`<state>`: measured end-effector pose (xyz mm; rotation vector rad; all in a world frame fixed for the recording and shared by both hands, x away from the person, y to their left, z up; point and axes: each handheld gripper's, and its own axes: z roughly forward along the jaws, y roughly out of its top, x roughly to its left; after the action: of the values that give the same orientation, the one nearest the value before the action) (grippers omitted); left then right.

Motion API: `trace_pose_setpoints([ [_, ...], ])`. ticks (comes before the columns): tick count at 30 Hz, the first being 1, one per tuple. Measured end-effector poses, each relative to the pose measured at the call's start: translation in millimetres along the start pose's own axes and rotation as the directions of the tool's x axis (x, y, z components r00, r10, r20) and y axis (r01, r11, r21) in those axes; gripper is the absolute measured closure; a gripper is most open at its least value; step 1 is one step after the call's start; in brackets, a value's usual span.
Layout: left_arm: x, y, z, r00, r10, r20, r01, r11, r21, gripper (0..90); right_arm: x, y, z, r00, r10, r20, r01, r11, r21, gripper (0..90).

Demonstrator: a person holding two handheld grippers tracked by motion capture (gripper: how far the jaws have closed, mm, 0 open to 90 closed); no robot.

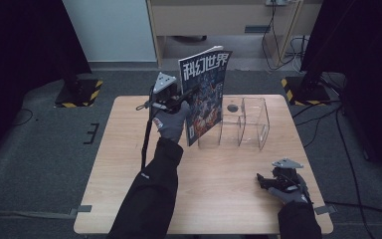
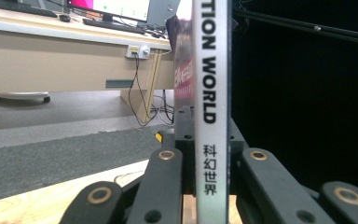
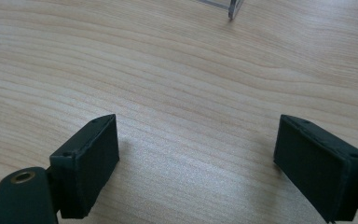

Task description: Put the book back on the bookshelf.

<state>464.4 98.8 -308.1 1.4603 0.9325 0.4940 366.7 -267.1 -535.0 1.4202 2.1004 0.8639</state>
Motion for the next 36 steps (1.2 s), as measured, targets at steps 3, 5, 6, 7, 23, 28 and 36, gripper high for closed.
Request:
trace_pose_setpoints([
  [3, 0.2, -2.4, 5.0, 0.9999, 0.005, -0.011, -0.005, 1.0000, 0.003, 82.3, 0.0, 0.0, -0.2, 1.0000, 0.000, -0.001, 0.000, 1.000, 0.000, 14.0],
  [5, 0.8, -3.8, 8.7, 0.9997, 0.004, -0.026, -0.004, 1.0000, 0.004, 82.3, -0.1, 0.0, 0.0, 1.0000, -0.002, 0.000, 0.002, 1.000, -0.001, 14.0],
  [6, 1.3, -4.5, 10.5, 0.9994, 0.003, -0.035, -0.003, 1.0000, 0.004, 82.4, -0.1, -0.1, 0.0, 1.0000, -0.002, 0.000, 0.002, 1.000, -0.001, 14.0],
  [7, 1.5, -5.3, 12.3, 0.9991, 0.001, -0.042, -0.001, 1.0000, 0.002, 82.3, 0.0, 0.0, 0.0, 1.0000, -0.003, 0.000, 0.003, 1.000, -0.001, 14.0],
  [23, 6.9, -18.0, 40.0, 0.9956, -0.005, -0.094, 0.006, 0.9999, 0.011, 82.3, 0.2, 0.0, 0.4, 1.0000, -0.005, -0.006, 0.005, 1.000, -0.001, 13.7],
  [28, 8.2, -25.0, 48.0, 0.9942, -0.028, -0.104, 0.030, 0.9995, 0.008, 82.3, 1.4, -0.1, 0.3, 1.0000, 0.004, -0.004, -0.004, 1.000, 0.002, 13.7],
  [36, 12.4, -34.4, 60.5, 0.9928, -0.046, -0.111, 0.046, 0.9989, 0.000, 82.3, 1.5, 0.1, 0.8, 1.0000, 0.002, -0.008, -0.002, 1.000, -0.001, 13.7],
])
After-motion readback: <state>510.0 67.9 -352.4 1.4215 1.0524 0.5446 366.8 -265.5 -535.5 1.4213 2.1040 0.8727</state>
